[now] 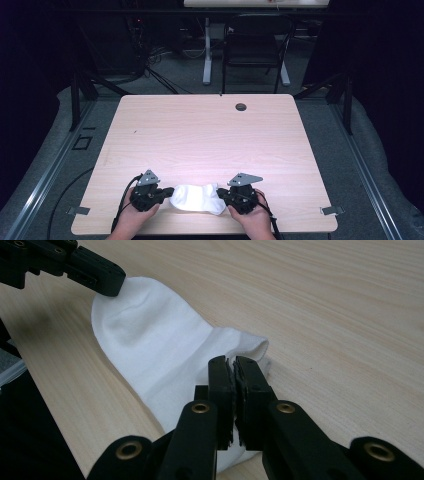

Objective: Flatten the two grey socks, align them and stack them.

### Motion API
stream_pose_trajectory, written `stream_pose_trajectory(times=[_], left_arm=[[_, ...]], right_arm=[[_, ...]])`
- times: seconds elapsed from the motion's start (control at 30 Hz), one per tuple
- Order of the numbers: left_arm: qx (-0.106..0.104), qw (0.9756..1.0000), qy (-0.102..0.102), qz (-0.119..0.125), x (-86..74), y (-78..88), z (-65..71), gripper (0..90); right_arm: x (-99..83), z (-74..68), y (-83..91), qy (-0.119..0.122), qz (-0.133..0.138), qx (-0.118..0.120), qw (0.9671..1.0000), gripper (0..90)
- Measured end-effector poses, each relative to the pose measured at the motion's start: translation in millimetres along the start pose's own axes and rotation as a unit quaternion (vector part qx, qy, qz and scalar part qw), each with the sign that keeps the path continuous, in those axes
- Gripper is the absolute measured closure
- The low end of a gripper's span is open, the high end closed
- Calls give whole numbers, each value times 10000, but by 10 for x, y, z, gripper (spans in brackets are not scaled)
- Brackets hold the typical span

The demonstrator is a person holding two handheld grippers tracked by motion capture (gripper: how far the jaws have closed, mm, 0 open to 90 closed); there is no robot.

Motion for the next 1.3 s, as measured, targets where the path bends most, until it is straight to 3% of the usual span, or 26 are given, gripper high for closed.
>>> stream_pose_trajectory(times=[0.5, 0.6, 0.7, 0.77, 0.87, 1.03, 1.3], left_arm=[[18, 9999, 93, -101, -62, -98, -60, 875], [-25, 9999, 102, 72, -6, -47, -49, 815], [-101, 9994, 114, 300, 70, 12, -16, 751], [-166, 9990, 82, 401, 108, 27, 20, 734], [-292, 9990, 7, 338, 92, -5, 93, 705], [-234, 9996, -99, 130, 15, -68, 108, 676], [-205, 9997, -59, -85, -84, -99, 80, 655]], right_arm=[[-153, 128, -103, -227, -334, -29, 9992, 845], [-133, 152, -69, -178, -257, -134, 9994, 787], [-45, 126, 7, -96, 50, -199, 9997, 752], [29, 51, 47, 24, 259, -101, 9996, 732], [62, -52, 16, 221, 334, 46, 9992, 711], [-66, -72, -125, 387, -90, 52, 9992, 688], [-210, -2, -184, 226, -380, 9, 9990, 674]])
Point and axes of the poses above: each handheld gripper's, and its own axes: y roughly backward along the jaws, x roughly out of its top, z roughly to its right, the point moved 10 cm from there along -y, roughly forward along the jaws, and after that the axes turned 1 degree about z, right-handed, at the moved point
